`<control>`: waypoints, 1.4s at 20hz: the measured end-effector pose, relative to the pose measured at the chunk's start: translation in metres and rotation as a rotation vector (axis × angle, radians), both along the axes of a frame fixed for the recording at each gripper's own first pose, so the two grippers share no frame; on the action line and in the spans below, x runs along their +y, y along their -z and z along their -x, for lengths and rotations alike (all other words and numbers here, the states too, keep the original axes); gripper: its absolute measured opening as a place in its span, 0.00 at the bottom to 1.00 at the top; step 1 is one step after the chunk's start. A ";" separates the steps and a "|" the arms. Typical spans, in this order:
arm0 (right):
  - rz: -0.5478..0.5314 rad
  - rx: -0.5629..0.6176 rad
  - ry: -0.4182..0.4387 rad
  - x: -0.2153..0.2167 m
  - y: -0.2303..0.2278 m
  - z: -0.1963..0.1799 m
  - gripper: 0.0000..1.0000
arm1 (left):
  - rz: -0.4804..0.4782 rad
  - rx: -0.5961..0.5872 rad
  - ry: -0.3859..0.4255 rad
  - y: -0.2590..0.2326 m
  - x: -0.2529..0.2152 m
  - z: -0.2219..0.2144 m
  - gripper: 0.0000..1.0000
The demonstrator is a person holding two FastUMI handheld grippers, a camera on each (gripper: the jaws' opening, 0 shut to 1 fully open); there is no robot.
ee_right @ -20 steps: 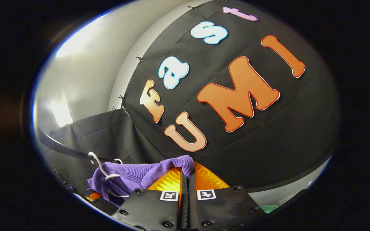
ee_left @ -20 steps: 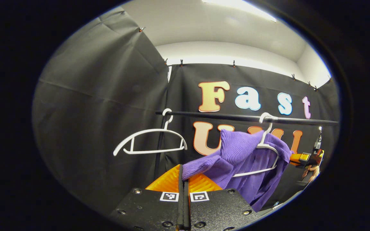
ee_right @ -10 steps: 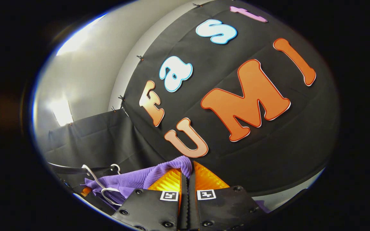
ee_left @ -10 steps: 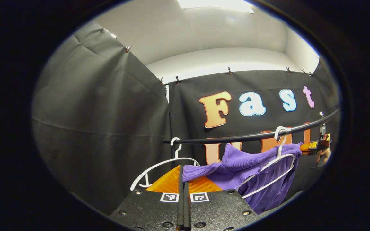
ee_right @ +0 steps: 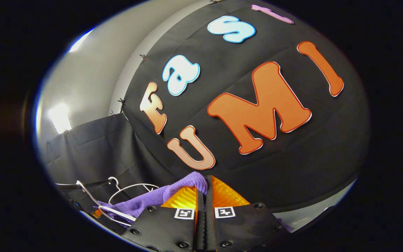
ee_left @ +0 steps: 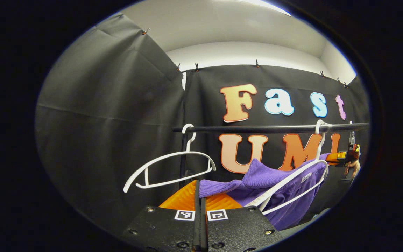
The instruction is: Grasp the clothes on the hanger with both hands and then place them into the laundry hamper below.
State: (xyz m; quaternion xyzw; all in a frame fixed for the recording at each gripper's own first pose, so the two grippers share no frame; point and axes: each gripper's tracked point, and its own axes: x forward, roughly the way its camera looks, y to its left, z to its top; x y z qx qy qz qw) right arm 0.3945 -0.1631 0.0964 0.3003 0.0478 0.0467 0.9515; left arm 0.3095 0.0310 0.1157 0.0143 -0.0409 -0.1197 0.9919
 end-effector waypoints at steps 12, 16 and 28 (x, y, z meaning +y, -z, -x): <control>-0.053 0.203 0.063 -0.025 0.138 0.049 0.07 | 0.004 0.208 0.008 0.115 0.004 0.001 0.00; -0.027 0.312 0.097 -0.033 0.204 0.089 0.07 | -0.062 0.286 -0.001 0.171 0.001 0.016 0.00; -0.045 0.399 0.075 0.003 0.267 0.172 0.08 | -0.152 0.410 0.231 0.250 -0.149 0.076 0.00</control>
